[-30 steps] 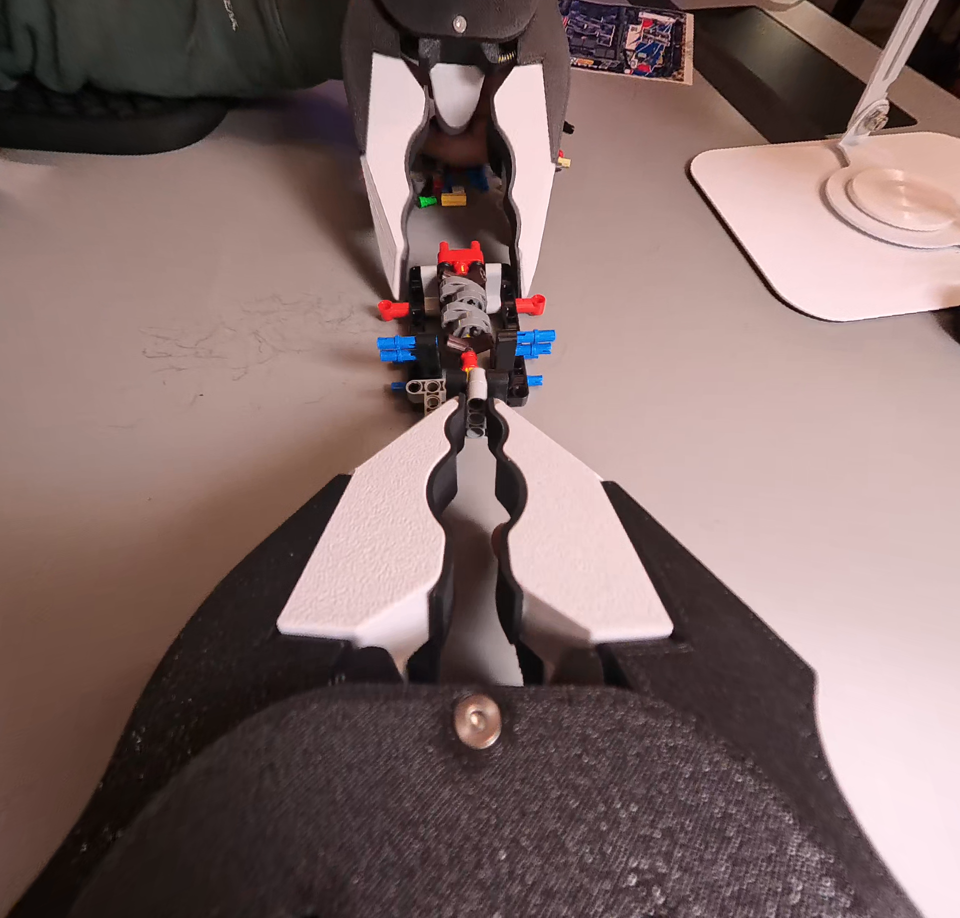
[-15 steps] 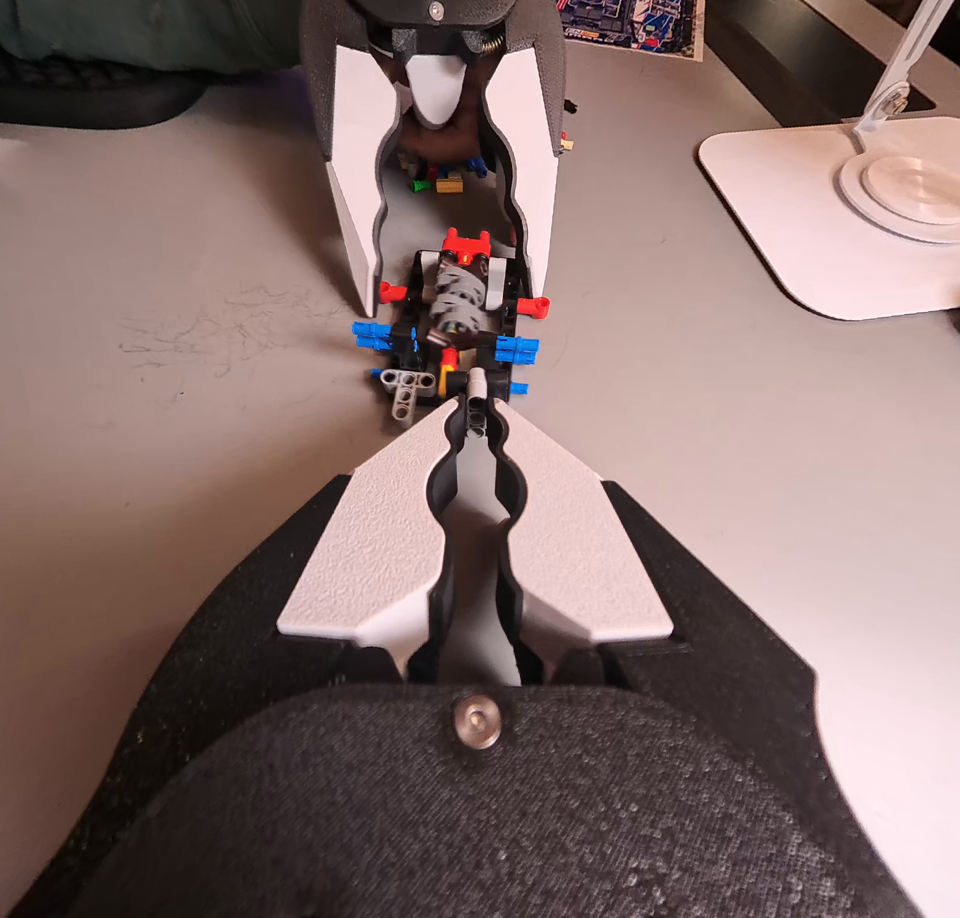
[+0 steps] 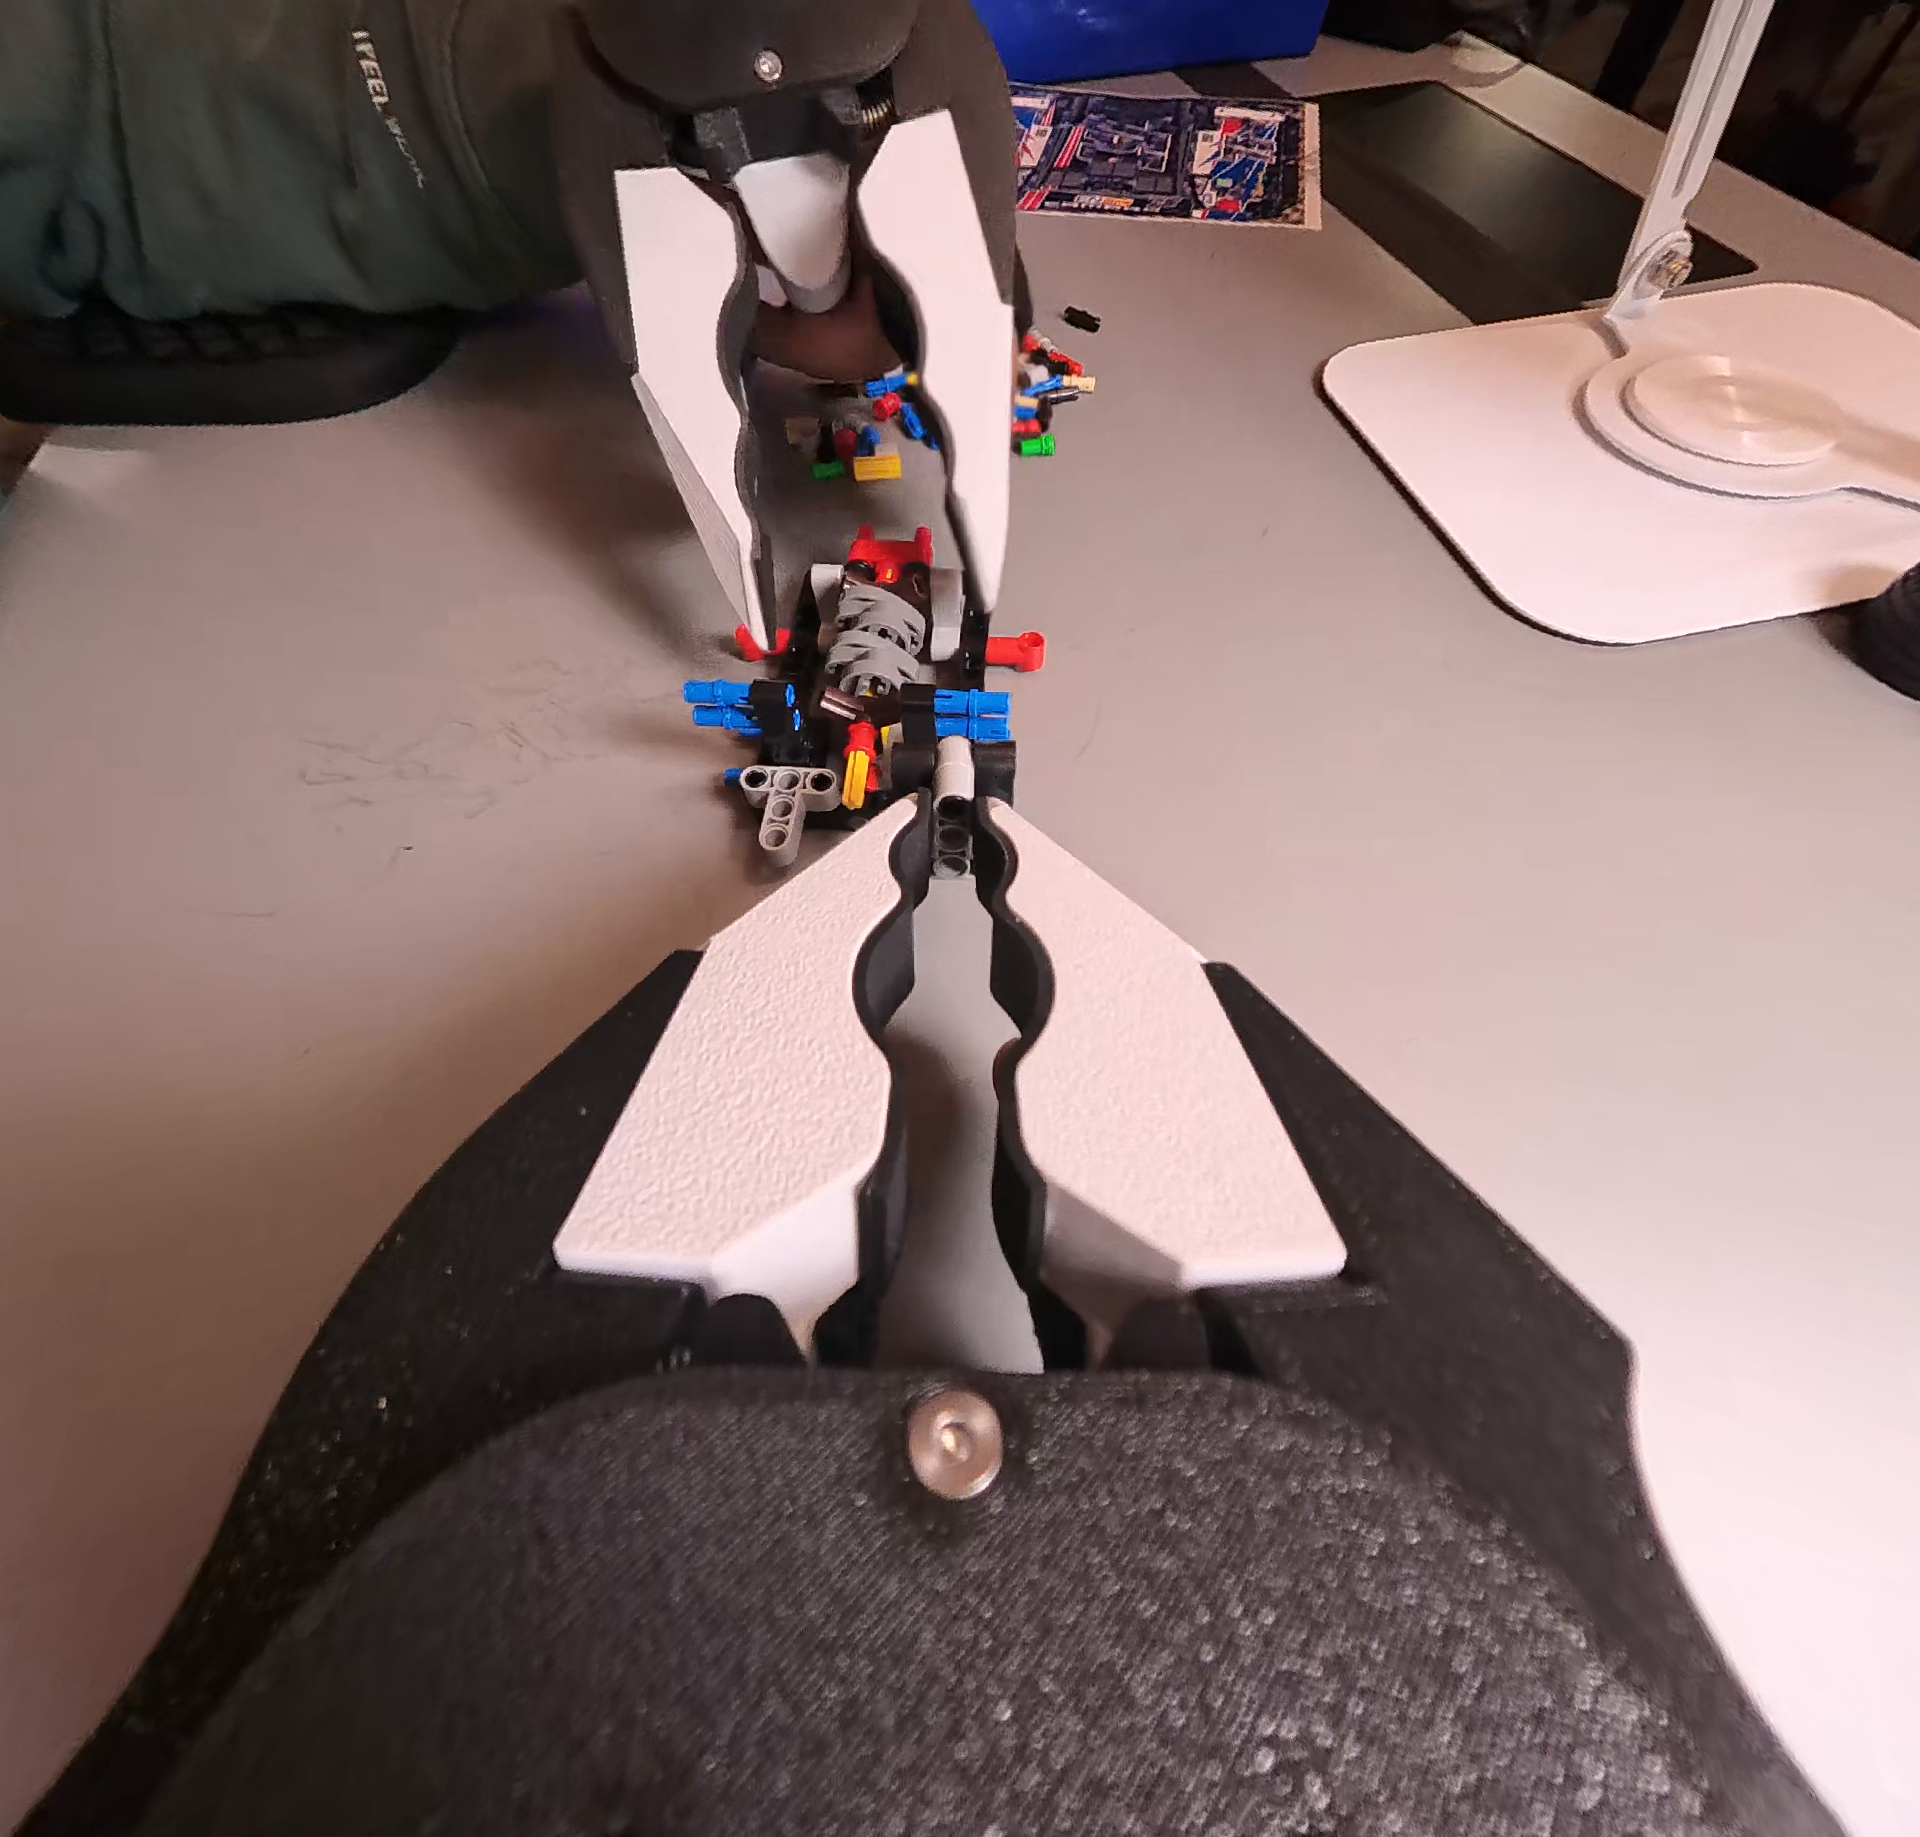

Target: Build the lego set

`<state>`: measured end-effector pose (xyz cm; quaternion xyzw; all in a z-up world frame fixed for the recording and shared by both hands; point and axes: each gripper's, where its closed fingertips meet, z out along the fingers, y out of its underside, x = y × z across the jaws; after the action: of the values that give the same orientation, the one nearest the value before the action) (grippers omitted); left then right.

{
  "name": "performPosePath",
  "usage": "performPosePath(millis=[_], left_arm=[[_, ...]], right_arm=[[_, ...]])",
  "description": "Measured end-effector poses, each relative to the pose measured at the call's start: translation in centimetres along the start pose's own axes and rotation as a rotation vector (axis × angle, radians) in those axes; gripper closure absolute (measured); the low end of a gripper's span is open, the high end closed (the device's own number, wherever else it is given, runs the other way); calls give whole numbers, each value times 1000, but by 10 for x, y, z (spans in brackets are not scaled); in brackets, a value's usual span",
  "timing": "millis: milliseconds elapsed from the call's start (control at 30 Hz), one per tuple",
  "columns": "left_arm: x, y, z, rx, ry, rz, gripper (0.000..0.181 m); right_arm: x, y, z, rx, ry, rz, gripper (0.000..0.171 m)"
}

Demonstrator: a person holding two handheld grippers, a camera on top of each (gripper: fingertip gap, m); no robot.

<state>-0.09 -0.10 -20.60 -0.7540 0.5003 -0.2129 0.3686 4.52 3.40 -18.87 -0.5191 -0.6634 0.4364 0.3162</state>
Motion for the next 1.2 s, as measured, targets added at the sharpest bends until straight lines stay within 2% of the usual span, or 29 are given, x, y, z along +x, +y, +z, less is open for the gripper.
performPosePath(millis=[67,200,267,367,600,833,967,1200], left_arm=[[-2,1,6,-50,-1,24,142],[5,6,18,-139,61,30,145],[6,3,21,-138,63,42,158],[4,-1,22,-95,57,23,159],[0,-32,7,137,76,-117,159],[1,-38,8,203,129,-233,160],[3,-35,7,194,118,-228,160],[13,-52,-4,230,115,-214,160]], right_arm=[[-1,0,0,3,-1,-1,166],[-5,-1,1,3,-14,-9,166],[-8,-2,0,9,-19,-14,166],[-11,-4,-2,28,-26,-17,166],[-13,-23,-13,182,-70,40,166],[-14,-33,-16,259,-138,123,166],[-16,-34,-17,268,-157,122,166],[-27,-44,-25,345,-233,90,166]])
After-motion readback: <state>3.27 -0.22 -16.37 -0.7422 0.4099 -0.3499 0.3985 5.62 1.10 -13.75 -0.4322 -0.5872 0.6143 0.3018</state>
